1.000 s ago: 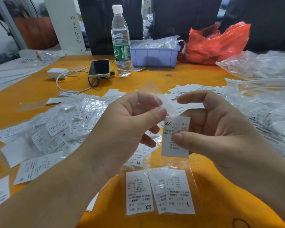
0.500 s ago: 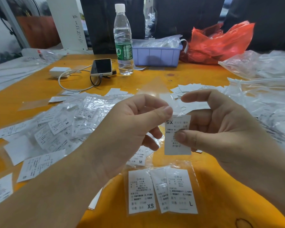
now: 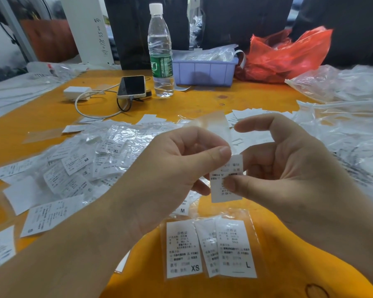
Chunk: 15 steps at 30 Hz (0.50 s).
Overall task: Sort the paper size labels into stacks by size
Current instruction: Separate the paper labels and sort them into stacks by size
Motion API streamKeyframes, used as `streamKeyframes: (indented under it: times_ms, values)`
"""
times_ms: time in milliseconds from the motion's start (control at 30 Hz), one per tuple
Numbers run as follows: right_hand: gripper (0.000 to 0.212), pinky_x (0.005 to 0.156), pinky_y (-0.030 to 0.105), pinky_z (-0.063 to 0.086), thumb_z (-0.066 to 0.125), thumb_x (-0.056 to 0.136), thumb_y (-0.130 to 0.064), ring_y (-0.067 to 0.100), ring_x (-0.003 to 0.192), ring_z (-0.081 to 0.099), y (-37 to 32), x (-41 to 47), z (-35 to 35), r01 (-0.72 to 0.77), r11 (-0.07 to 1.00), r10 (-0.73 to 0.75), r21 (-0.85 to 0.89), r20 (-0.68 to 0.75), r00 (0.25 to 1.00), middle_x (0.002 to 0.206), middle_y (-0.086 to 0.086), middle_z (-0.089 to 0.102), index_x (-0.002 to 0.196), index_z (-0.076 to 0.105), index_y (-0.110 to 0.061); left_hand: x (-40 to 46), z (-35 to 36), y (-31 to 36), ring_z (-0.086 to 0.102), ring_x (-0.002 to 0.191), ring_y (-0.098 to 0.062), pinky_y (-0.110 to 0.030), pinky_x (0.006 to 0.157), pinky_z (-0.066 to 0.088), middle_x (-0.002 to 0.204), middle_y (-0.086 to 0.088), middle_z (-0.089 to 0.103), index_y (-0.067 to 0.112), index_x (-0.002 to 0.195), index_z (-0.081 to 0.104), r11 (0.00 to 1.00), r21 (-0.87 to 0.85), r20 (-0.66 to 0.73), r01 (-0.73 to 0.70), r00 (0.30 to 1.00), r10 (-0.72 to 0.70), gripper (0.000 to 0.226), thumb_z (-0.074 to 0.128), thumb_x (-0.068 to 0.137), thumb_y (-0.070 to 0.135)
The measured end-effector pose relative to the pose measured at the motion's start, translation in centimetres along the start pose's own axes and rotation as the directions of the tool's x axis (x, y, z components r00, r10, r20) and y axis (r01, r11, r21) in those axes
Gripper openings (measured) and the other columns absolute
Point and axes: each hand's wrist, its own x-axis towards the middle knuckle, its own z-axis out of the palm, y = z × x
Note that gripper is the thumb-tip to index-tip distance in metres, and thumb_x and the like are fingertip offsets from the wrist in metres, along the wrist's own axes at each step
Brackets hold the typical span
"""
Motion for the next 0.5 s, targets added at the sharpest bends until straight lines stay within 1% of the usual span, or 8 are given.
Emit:
streamKeyframes:
  times_ms: [100,200,267,400,433,500]
  values:
    - [0.054,0.065,0.060,0.054,0.073,0.067,-0.021,0.039,0.067,0.065,-0.05,0.01,0.02,0.004,0.999,-0.004,-0.041,0.001,1.000,0.078,-0.002,0.075,0.109,0.048,-0.044,0.13,0.05,-0.13,0.069,0.073,-0.018,-0.026,0.059,0.055,0.076,-0.004,0.073,0.023,0.079,0.074,1.000,-0.024,0.015,0.012,1.000,-0.012,0.010,0.069,0.076,0.032]
    - [0.054,0.056,0.045,0.054,0.073,0.066,-0.023,0.029,0.057,0.058,-0.03,0.03,0.08,0.000,0.997,-0.001,-0.081,-0.012,1.000,0.074,-0.005,0.074,0.109,0.047,-0.043,0.32,0.18,-0.35,0.067,0.076,-0.020,-0.037,0.071,0.054,0.080,-0.005,0.073,0.022,0.079,0.075,0.997,-0.067,0.042,0.047,0.998,-0.044,0.012,0.070,0.075,0.031]
    - [0.055,0.054,0.041,0.052,0.073,0.066,-0.025,0.026,0.054,0.054,-0.05,-0.01,0.10,-0.001,0.995,-0.001,-0.096,-0.012,1.000,0.072,-0.006,0.073,0.110,0.048,-0.043,0.37,0.29,-0.46,0.066,0.076,-0.019,-0.041,0.077,0.053,0.078,-0.004,0.072,0.021,0.078,0.076,0.993,-0.096,0.060,0.074,0.996,-0.068,0.012,0.070,0.075,0.030]
    - [0.056,0.050,0.033,0.048,0.073,0.065,-0.027,0.025,0.051,0.054,-0.07,-0.15,0.09,0.001,0.991,-0.002,-0.135,-0.002,1.000,0.068,-0.008,0.071,0.113,0.048,-0.041,0.28,0.33,-0.53,0.066,0.075,-0.019,-0.039,0.078,0.054,0.078,-0.004,0.071,0.019,0.079,0.076,0.987,-0.132,0.105,0.097,0.991,-0.083,0.012,0.070,0.075,0.029]
    - [0.055,0.050,0.033,0.048,0.073,0.065,-0.027,0.023,0.050,0.053,-0.03,-0.11,0.05,-0.001,0.989,0.000,-0.145,-0.005,1.000,0.065,-0.009,0.070,0.113,0.048,-0.041,0.23,0.34,-0.49,0.066,0.075,-0.020,-0.038,0.078,0.054,0.079,-0.005,0.071,0.018,0.079,0.076,0.987,-0.131,0.116,0.093,0.990,-0.078,0.013,0.070,0.075,0.028]
    - [0.053,0.052,0.040,0.051,0.073,0.067,-0.028,0.019,0.048,0.050,0.08,-0.02,0.06,-0.008,0.990,0.006,-0.142,-0.014,1.000,0.060,-0.011,0.067,0.112,0.049,-0.040,0.13,0.38,-0.44,0.066,0.075,-0.019,-0.033,0.075,0.055,0.080,-0.007,0.071,0.016,0.081,0.076,0.992,-0.111,0.127,0.067,0.991,-0.052,0.014,0.071,0.075,0.027]
